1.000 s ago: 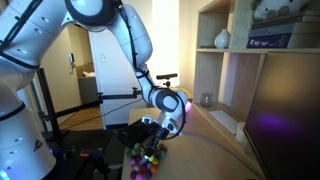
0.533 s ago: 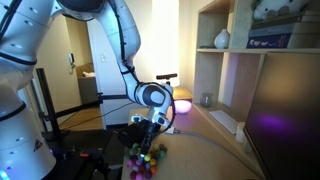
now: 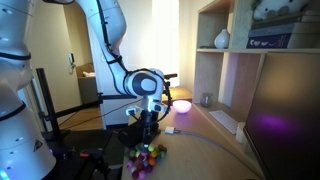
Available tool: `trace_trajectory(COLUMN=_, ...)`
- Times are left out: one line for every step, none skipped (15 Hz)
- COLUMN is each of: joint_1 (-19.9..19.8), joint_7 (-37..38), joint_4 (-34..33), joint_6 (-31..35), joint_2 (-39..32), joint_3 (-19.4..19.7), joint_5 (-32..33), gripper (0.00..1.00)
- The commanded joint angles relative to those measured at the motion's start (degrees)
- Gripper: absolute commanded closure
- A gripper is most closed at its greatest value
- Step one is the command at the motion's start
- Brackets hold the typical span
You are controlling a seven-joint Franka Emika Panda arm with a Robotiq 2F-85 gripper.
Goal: Pick the string of beads and place it over the computer
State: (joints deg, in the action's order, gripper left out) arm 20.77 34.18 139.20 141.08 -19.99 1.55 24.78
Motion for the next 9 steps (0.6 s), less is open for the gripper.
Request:
trace_trajectory(joint_1=-1.2, joint_7=1.5, joint_4=7.4, joint_6=6.2, joint_2=9.8, joint_3=0.1, joint_5=3.4, gripper=0.95)
trace_trajectory(joint_1=-1.6, joint_7=1.8, joint_4=8.8, joint_6=7.7, joint_2=11.8, joint_3=0.0, joint_5=4.2, gripper=0.95)
trace_trajectory(joint_1=-1.9, joint_7=2.5, joint_4=9.9, joint_6=8.8, joint_2=13.7, joint_3=-0.1, joint_5=5.0, gripper=0.95)
trace_trajectory(joint_1=-2.4, joint_7=2.9, joint_4=10.7, joint_6=9.4, joint_2=15.3, joint_3=-0.4, joint_5=5.6, gripper=0.95)
trace_trajectory(joint_1=-3.2, joint_7=3.2, joint_4=11.5, joint_6=9.7, joint_2=17.1, joint_3=-0.8, joint_5=6.0, gripper=0.95)
trace_trajectory(joint_1=-4.1, joint_7=3.2, joint_4=12.4, joint_6=10.4, joint_2=19.0, joint_3=-1.3, joint_5=5.9, gripper=0.95)
trace_trajectory(joint_1=-4.9, joint_7=2.8, joint_4=13.1, joint_6=10.4, joint_2=20.6, joint_3=-1.9, joint_5=5.4, gripper=0.95)
trace_trajectory(joint_1=-5.9, joint_7=2.5, joint_4=13.8, joint_6=10.7, joint_2=22.3, joint_3=-2.5, joint_5=4.8, gripper=0.95)
trace_trajectory(joint_1=-7.1, joint_7=1.1, joint_4=14.5, joint_6=11.2, joint_2=23.9, joint_3=-3.1, joint_5=3.1, gripper=0.95)
